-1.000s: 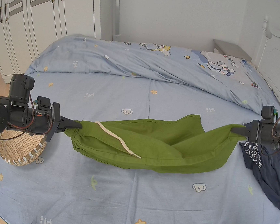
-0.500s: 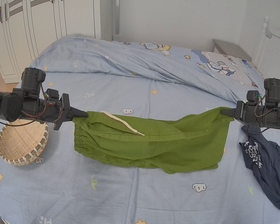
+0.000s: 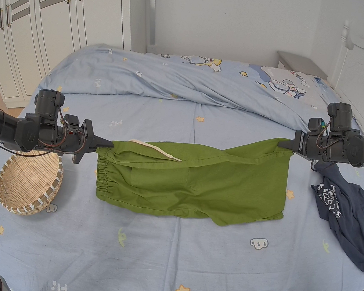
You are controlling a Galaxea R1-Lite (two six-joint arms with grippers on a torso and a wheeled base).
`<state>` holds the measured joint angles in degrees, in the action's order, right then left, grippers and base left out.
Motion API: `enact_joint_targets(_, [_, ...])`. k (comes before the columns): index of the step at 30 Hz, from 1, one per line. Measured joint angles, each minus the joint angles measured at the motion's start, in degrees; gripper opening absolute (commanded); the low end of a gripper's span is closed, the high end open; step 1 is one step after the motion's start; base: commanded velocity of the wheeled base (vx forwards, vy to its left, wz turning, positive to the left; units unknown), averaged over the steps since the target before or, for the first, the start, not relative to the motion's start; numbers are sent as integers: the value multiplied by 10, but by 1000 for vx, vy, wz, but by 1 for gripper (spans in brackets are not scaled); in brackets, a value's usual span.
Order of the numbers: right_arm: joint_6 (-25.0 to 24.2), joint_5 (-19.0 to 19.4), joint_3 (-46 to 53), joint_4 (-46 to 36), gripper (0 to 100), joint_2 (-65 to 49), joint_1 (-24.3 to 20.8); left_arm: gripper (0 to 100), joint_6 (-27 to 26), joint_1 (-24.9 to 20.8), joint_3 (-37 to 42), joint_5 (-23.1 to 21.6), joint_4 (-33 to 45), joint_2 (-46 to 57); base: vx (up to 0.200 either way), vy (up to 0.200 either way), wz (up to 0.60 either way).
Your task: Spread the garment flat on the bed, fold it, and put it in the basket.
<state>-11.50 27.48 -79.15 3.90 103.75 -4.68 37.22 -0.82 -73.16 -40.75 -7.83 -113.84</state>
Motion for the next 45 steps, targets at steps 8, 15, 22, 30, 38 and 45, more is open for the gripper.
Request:
enact_joint_targets(8, [3,-2,-21,19,0,35,0,0,5,2,-35,2,0,-32,0,0,0])
enact_joint_targets(15, [0,-5,-23,47,0,59,-3,0,11,2,-51,4,-2,-48,0,0,0])
enact_joint_targets(22, [-1,-13,-22,69,0,79,-8,0,11,0,-59,28,-5,-64,0,0,0])
enact_joint_targets(30, [-1,-13,-20,71,100,91,-8,100,12,-2,-64,29,-6,-75,0,0,0])
enact_joint_targets(38, [0,-14,-12,74,100,105,-8,100,19,2,-82,33,-6,-97,0,0,0])
enact_joint_targets(45, [-2,-13,18,96,100,107,-4,100,34,9,-99,46,-6,-118,0,0,0])
